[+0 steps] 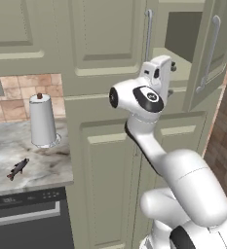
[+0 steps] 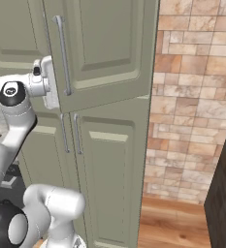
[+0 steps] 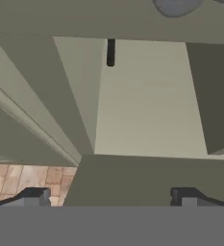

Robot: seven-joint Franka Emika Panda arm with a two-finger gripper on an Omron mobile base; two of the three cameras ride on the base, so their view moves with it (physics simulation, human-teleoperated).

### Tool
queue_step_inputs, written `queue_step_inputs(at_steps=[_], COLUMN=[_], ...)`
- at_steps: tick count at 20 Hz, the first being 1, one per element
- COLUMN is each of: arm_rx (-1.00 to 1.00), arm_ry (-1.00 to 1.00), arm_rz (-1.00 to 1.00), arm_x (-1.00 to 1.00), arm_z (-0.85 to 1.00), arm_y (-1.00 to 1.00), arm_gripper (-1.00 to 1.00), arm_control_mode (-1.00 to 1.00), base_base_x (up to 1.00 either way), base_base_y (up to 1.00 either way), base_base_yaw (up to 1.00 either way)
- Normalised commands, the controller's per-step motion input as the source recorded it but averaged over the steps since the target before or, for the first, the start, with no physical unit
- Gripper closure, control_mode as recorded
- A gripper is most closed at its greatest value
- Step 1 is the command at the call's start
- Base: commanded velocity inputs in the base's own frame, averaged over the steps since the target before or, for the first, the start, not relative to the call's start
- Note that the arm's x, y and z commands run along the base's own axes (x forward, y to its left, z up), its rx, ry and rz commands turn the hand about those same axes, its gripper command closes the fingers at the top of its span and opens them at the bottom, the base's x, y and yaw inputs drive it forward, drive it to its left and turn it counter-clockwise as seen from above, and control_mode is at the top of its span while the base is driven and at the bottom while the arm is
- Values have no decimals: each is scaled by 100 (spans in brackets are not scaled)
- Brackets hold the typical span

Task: Retrieve the pan from the cabinet, then place the raw meat into the pan to avoid contamination.

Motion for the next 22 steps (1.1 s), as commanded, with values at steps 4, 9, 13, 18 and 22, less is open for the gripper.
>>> queue_step_inputs(at_steps=[4, 9, 13, 18, 22], arm_rx=[1, 2, 2, 1, 0], arm_ry=[0, 0, 0, 0, 1], arm_rz=[-11, -18, -19, -19, -19], arm_x=[-39, -65, -67, -60, -56], arm_z=[-3, -1, 0, 0, 1], arm_y=[-20, -20, -27, -36, -37], arm_gripper=[-100, -100, -100, -100, -100], arm_control_mode=[-100, -100, -100, -100, -100], base_base_x=[0, 0, 0, 0, 0], base_base_y=[0, 0, 0, 0, 0], base_base_yaw=[0, 0, 0, 0, 0])
